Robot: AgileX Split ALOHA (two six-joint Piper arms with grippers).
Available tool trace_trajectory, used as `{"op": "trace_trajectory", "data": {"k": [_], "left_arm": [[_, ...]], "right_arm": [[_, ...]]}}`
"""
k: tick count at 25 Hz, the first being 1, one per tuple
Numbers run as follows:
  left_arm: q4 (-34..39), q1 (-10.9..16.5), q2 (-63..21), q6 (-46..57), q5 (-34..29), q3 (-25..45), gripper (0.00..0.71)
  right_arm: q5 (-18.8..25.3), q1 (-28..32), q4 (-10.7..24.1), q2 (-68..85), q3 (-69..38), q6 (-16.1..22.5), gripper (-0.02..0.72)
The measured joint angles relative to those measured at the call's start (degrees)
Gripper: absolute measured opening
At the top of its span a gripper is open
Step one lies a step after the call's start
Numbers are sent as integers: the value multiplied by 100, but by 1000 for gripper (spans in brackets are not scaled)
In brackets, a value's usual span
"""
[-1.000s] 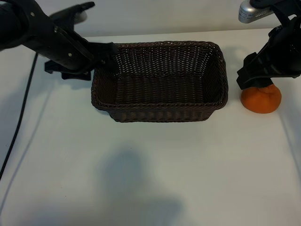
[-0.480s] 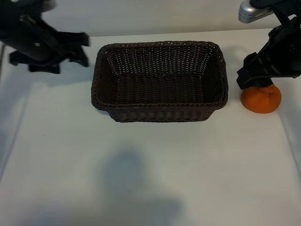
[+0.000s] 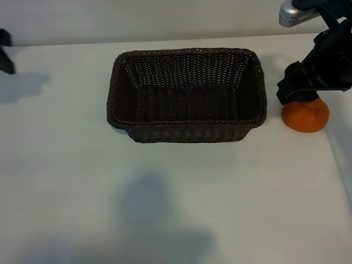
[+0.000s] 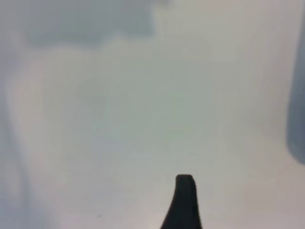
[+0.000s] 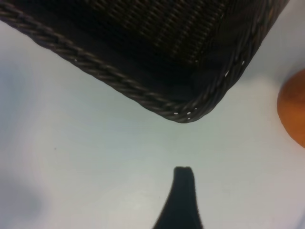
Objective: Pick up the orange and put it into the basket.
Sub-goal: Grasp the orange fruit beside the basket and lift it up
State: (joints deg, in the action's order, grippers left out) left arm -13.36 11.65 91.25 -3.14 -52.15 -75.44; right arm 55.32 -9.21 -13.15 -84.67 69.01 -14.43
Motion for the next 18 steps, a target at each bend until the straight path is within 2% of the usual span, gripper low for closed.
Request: {"op": "trace_trajectory", "data": {"k": [3,8,18], "left_arm": [[11,162,-164,-77,-105,0,608],[11,182,-670,-207,-195,0,597],[62,182,-2547,-237,-397,0,596]], "right_arm": [[0,0,0,0,0,0,594],[0,0,0,0,0,0,594],[0,0,0,0,0,0,594]]}}
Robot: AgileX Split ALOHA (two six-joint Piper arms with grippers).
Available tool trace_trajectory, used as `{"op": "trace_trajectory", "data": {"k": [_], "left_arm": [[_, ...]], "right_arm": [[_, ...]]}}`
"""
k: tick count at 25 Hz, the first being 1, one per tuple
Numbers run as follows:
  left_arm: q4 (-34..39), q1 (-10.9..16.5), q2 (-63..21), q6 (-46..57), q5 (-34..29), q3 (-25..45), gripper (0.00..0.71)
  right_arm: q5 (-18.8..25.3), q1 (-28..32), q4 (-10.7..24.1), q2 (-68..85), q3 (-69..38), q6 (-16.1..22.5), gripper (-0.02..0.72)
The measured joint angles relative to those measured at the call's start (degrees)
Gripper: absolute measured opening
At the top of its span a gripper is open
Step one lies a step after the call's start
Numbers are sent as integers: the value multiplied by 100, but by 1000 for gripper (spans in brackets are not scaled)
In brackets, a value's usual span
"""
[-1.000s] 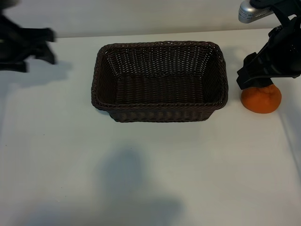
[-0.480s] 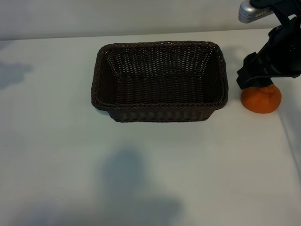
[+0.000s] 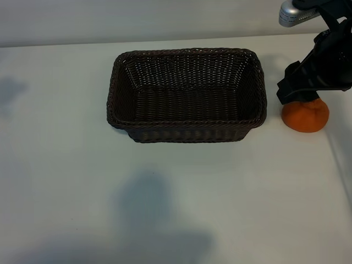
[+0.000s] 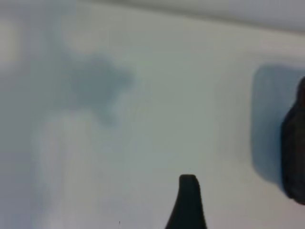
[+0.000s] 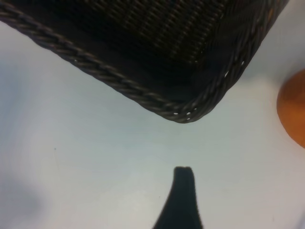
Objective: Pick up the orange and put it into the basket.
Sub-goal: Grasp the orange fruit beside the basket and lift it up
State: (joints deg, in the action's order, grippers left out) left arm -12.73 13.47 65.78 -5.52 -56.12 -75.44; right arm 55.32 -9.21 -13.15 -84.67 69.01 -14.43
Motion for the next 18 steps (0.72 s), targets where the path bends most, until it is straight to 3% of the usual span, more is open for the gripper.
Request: {"op": "trace_trajectory", "data": {"k": [6,18], "left_arm": [[158,0,-1655,-95,-18,190,596],[616,0,-4171,93,109,1908,596]], "right_arm": [[0,0,0,0,0,0,594],[0,0,0,0,0,0,594]]}}
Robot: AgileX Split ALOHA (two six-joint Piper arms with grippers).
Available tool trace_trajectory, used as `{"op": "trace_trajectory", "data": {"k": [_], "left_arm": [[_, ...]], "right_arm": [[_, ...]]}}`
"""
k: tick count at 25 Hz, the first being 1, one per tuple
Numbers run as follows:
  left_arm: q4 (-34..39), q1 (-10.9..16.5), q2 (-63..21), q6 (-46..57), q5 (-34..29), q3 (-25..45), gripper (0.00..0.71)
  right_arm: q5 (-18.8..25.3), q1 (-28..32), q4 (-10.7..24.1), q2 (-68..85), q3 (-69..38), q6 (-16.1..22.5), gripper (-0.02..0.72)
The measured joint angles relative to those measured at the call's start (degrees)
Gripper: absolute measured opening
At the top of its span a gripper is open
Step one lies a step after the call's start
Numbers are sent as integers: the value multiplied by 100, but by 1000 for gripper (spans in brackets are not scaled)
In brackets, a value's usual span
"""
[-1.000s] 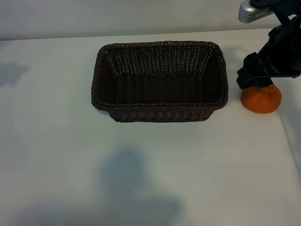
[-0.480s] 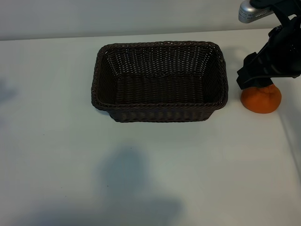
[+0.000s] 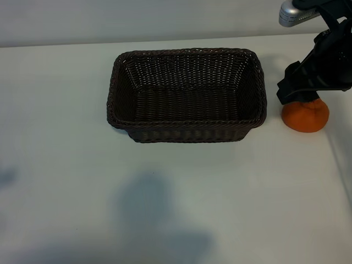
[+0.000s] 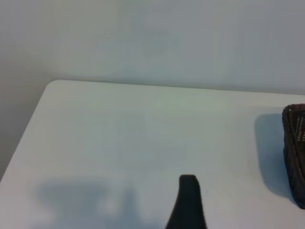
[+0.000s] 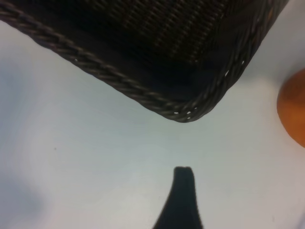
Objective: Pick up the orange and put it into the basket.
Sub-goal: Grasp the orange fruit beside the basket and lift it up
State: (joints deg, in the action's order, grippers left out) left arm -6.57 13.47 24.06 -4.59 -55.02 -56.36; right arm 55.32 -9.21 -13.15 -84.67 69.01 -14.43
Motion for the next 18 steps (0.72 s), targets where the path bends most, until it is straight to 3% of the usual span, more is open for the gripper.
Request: {"op": "trace_trajectory", "data": {"k": [9,18], "left_arm": [[68,-177,-814,748,82,673,596],[195,-458,-2099,142,-374,1245,596]], "right_arm": [[18,0,0,0,0,0,594],[18,0,0,0,0,0,594]]}}
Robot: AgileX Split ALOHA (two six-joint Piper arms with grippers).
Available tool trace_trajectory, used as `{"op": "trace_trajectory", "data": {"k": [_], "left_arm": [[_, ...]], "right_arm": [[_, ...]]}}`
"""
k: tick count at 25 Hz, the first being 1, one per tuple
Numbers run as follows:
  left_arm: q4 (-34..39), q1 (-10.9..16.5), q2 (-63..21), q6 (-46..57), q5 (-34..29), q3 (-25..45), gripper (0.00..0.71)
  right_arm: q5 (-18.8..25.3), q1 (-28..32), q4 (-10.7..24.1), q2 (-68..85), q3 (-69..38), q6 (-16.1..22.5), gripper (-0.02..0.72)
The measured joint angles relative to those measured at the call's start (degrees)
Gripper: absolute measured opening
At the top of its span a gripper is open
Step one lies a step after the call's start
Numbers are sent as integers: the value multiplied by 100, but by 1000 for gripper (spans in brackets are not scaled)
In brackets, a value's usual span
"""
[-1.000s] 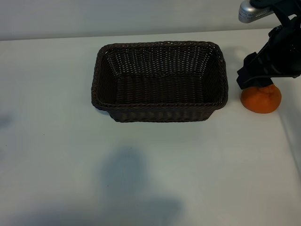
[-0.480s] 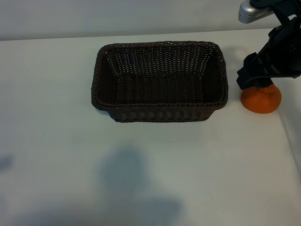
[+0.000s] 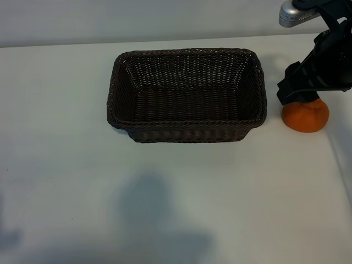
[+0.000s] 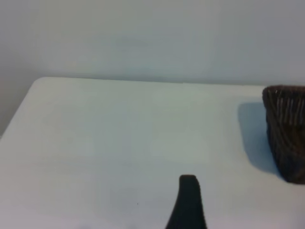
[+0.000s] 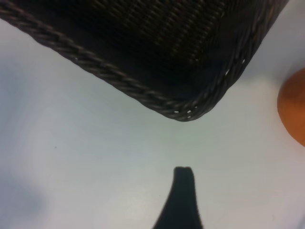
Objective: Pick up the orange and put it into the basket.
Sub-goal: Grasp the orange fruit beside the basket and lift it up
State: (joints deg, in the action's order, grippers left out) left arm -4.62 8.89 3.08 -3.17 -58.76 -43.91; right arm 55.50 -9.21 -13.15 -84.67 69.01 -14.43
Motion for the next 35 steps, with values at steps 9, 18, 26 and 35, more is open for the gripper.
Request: {"op": "trace_trajectory", "data": {"k": [9,18,26,35], "left_arm": [[318,-277,-354,-79,-150,959,596],[131,-458,-356,-79,-335,1532,596],[642,-491,-356,237,-349,1532,594],[719,-491,-360,360,-349,1532,594]], "right_arm": [[0,0,0,0,0,0,593],[0,0,0,0,0,0,593],[7,0,0,0,0,0,593],[-4,0,34,0,0,30,593]]}}
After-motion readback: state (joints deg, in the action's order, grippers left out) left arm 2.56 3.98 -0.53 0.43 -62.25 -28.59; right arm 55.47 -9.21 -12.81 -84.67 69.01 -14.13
